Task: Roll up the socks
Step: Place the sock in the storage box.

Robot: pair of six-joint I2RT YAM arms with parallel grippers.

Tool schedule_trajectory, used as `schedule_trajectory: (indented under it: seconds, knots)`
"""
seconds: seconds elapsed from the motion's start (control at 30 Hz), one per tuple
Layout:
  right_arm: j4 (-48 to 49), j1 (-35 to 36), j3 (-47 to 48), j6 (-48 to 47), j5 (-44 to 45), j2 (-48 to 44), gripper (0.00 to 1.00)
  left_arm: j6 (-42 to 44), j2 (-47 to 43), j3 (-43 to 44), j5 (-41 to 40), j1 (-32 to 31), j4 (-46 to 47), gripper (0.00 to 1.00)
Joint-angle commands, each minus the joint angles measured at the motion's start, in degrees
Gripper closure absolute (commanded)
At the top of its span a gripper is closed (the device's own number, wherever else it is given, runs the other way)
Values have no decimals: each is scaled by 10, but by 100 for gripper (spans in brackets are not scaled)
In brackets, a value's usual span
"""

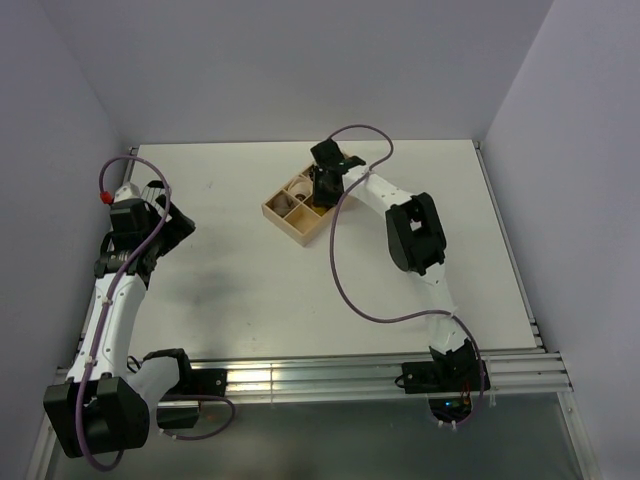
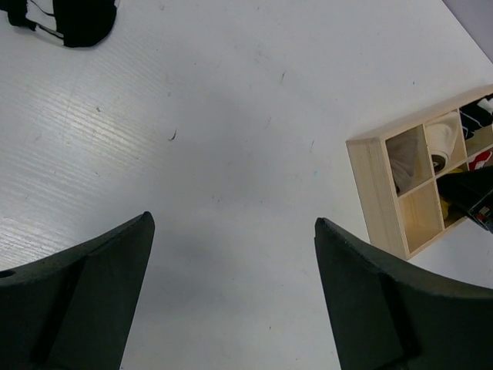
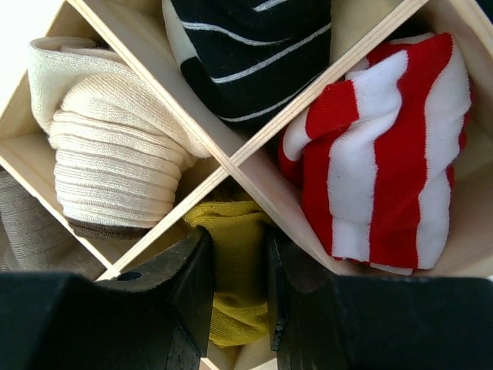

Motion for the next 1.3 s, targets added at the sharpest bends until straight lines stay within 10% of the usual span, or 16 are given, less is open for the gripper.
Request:
schedule_trajectory:
  seconds: [0.0, 0.37, 0.7, 1.27]
  knots:
    - [-41, 3, -74, 12, -40, -21, 77, 5, -4, -5, 9, 4, 12, 10]
    - [41, -33, -58, 37, -65, -73, 36, 7, -7, -4, 0, 6, 9, 10]
    - [40, -36, -59, 19, -51, -155, 29, 6, -6, -4, -6, 7, 10, 10]
    - [286, -43, -522, 14, -140, -573, 25, -25, 202, 117, -6, 68, 23, 9]
